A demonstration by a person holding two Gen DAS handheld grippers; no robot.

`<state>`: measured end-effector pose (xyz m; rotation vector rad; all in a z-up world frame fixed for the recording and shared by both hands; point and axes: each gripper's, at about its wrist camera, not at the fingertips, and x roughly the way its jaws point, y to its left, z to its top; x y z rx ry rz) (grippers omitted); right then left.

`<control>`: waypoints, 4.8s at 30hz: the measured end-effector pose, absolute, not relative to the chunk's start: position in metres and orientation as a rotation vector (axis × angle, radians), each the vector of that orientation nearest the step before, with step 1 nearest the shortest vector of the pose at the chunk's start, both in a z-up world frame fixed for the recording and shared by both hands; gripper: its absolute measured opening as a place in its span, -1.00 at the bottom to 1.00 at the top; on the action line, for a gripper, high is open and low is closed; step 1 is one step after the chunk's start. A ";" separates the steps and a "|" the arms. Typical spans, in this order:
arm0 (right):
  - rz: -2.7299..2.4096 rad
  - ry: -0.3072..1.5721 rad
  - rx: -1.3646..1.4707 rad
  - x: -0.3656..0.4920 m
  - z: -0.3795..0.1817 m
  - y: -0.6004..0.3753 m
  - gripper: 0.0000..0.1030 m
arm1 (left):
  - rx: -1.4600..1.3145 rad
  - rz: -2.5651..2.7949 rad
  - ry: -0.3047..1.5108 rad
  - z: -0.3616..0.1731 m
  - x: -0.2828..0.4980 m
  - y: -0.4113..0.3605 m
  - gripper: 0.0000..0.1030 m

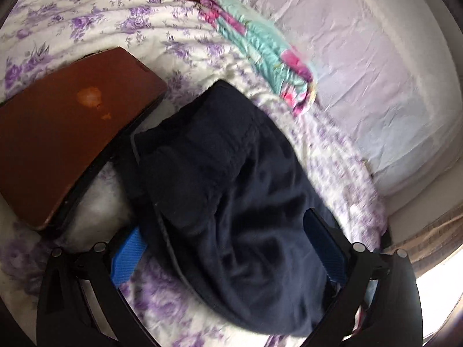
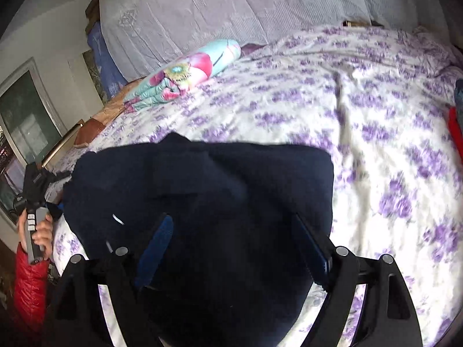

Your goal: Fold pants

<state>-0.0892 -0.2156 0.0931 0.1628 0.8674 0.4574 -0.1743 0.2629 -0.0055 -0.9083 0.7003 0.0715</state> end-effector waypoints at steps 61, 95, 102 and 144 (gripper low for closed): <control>0.625 0.913 0.651 -0.058 0.067 -0.263 0.24 | 0.469 -0.119 0.464 0.045 -0.228 -0.131 0.73; 0.576 0.879 0.373 -0.061 0.091 -0.262 -1.00 | -0.052 -0.095 0.792 0.014 -0.155 -0.033 0.92; 0.669 0.802 0.257 -0.074 0.150 -0.209 -0.88 | -0.312 -0.036 0.791 0.005 -0.165 0.018 0.92; 0.371 0.767 0.242 -0.091 0.094 -0.269 0.93 | 0.056 0.134 0.708 0.012 -0.152 -0.029 0.92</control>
